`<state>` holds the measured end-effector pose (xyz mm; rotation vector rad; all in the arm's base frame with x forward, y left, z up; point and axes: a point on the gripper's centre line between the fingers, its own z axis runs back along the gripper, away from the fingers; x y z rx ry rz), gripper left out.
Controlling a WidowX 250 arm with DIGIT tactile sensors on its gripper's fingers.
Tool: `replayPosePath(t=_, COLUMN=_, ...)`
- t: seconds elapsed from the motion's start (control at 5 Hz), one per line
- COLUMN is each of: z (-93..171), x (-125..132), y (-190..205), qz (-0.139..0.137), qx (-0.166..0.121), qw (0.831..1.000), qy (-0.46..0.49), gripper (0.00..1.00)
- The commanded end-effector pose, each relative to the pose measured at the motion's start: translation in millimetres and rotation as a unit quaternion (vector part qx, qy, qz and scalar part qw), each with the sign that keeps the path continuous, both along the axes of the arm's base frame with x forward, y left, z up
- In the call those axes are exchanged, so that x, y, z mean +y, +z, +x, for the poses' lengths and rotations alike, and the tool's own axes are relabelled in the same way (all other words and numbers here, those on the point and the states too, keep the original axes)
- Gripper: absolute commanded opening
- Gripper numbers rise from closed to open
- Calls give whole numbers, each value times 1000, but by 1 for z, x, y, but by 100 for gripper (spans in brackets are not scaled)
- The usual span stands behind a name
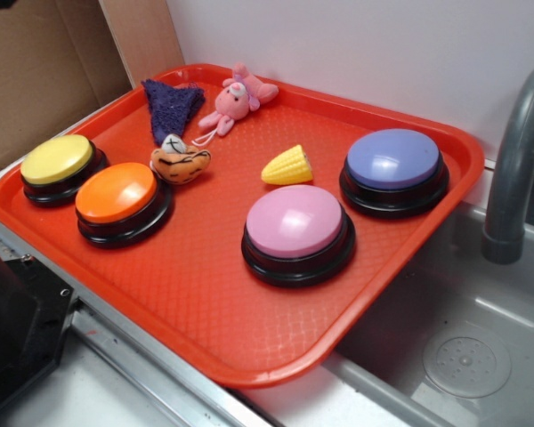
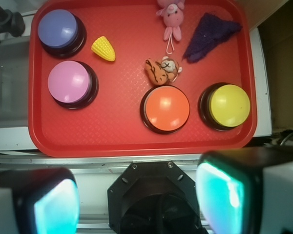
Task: Push the yellow button.
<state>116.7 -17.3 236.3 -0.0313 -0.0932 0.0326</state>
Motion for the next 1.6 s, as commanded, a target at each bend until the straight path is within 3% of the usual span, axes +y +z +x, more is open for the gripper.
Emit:
replayPosePath(t=0.0, z=0, x=0, y=0, qz=0, qx=0, qw=1000, qy=0, gripper=100)
replayPosePath(t=0.2, z=37, x=50, y=-43, qz=-6, qx=38, qw=995, qy=96, gripper=100)
replayPosePath(t=0.4, z=53, x=83, y=-67, qz=54, qx=15, qw=982, qy=179, gripper=100)
replayPosePath(t=0.6, z=70, x=99, y=-101, qz=52, qx=21, qw=983, qy=177, gripper=100)
replayPosePath(t=1.0, z=62, x=137, y=-131, qz=24, qx=-29, qw=984, qy=172, gripper=100)
replayPosePath(t=1.4, z=64, x=164, y=-168, qz=6, qx=-14, qw=986, qy=166, gripper=100)
